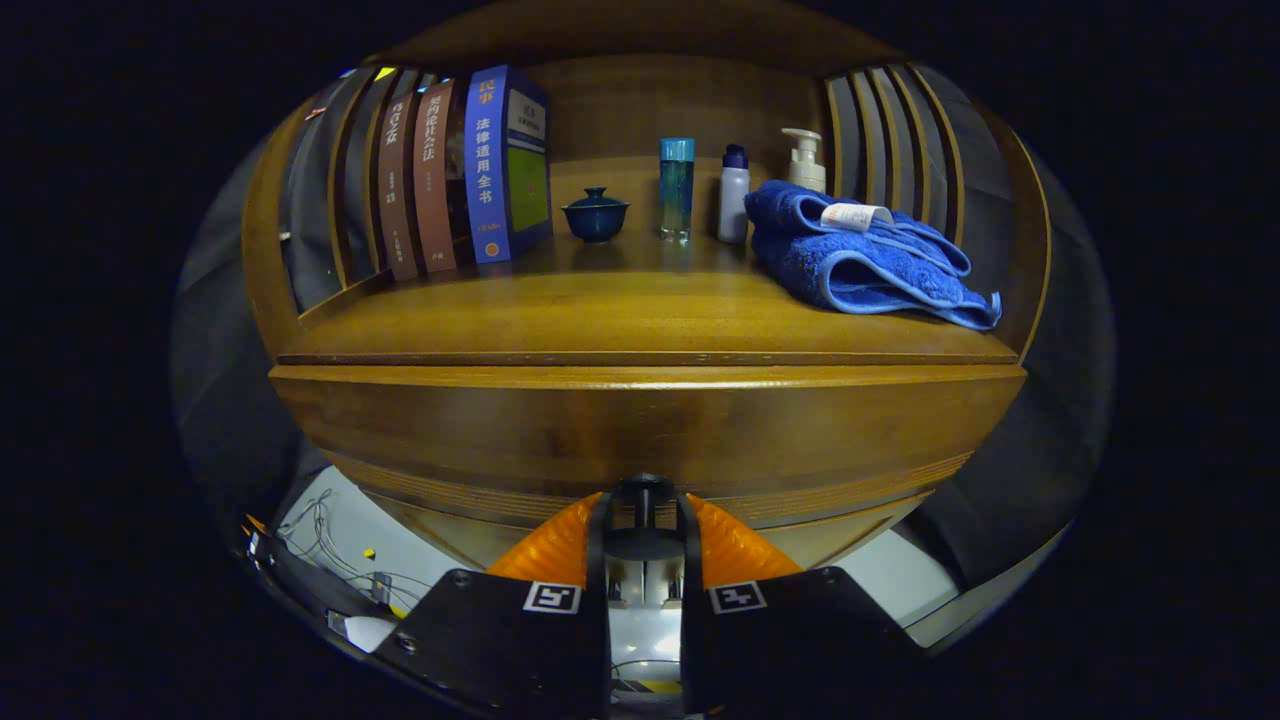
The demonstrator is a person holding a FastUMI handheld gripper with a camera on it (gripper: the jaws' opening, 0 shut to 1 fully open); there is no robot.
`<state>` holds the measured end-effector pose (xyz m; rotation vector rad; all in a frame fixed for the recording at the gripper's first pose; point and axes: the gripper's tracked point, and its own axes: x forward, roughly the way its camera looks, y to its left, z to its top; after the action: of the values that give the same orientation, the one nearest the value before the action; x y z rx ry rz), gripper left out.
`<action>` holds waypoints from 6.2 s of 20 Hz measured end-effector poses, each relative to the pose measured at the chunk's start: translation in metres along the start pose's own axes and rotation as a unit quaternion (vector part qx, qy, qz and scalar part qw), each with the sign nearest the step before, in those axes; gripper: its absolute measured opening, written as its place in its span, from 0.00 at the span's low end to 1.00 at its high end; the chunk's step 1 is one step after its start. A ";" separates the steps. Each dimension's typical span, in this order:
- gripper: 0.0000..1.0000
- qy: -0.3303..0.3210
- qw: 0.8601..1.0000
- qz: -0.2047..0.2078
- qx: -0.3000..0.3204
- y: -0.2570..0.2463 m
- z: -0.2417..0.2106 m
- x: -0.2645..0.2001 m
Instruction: Pull open the drawer, take out the items inside it, and place them on the countertop above the cabinet.
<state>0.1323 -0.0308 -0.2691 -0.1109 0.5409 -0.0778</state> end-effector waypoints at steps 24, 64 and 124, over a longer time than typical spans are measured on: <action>0.31 0.149 0.988 0.033 0.016 -0.004 -0.122 -0.165; 0.82 0.357 0.934 0.002 0.002 -0.001 -0.063 -0.020; 1.00 0.012 0.999 0.032 0.035 -0.004 0.171 0.017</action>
<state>0.2349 -0.0221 -0.1319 -0.0237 0.5643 -0.0354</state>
